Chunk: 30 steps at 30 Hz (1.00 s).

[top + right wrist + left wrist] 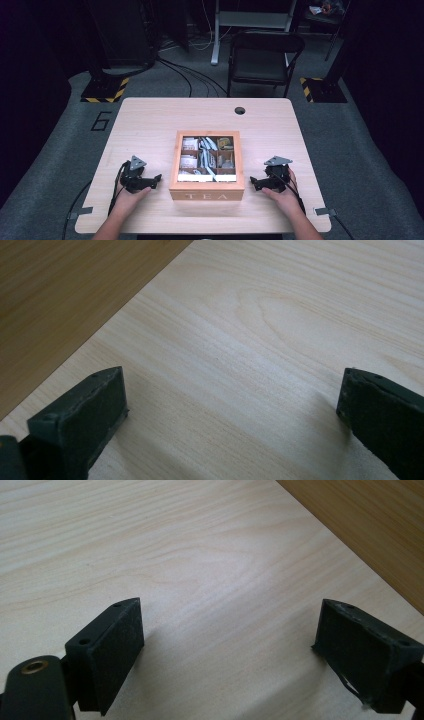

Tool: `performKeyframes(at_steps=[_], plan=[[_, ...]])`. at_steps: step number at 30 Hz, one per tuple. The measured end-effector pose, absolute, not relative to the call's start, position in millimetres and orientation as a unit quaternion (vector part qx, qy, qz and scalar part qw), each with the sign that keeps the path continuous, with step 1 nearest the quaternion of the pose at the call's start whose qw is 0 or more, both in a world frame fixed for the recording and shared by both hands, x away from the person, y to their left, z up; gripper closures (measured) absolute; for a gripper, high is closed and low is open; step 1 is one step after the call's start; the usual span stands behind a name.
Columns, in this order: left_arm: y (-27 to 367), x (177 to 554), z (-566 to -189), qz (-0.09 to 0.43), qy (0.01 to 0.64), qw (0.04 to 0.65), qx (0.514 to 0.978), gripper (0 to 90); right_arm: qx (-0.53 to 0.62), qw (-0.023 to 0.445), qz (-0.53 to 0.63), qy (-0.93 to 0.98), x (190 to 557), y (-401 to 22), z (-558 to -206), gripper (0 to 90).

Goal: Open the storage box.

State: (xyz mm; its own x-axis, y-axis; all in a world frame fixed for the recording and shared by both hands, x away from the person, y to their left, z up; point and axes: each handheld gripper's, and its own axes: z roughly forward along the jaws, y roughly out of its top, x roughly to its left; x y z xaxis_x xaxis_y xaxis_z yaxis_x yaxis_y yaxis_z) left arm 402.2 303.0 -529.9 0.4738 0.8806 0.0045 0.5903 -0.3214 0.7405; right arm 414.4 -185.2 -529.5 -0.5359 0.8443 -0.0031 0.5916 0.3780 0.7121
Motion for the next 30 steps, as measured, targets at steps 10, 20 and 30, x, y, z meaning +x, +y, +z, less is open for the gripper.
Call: performKeyframes(at_steps=[10, 20, 30], plan=[[301.5, 401.2, -530.3, 0.213, 0.476, 0.346, 0.78, 11.9, 0.444, 0.188, 0.337, 0.809, 414.2, -185.1, -529.4, 0.0], [302.1, 400.6, -529.6, 0.209, 0.472, 0.344, 0.784, 12.0, 0.426, 0.179, 0.34, 0.819, 410.9, -180.1, -529.3, 0.0], [303.0, 400.9, -527.9, 0.213, 0.478, 0.346, 0.779, 17.8, 0.438, 0.183, 0.34, 0.812, 408.5, -182.6, -525.3, 15.2]])
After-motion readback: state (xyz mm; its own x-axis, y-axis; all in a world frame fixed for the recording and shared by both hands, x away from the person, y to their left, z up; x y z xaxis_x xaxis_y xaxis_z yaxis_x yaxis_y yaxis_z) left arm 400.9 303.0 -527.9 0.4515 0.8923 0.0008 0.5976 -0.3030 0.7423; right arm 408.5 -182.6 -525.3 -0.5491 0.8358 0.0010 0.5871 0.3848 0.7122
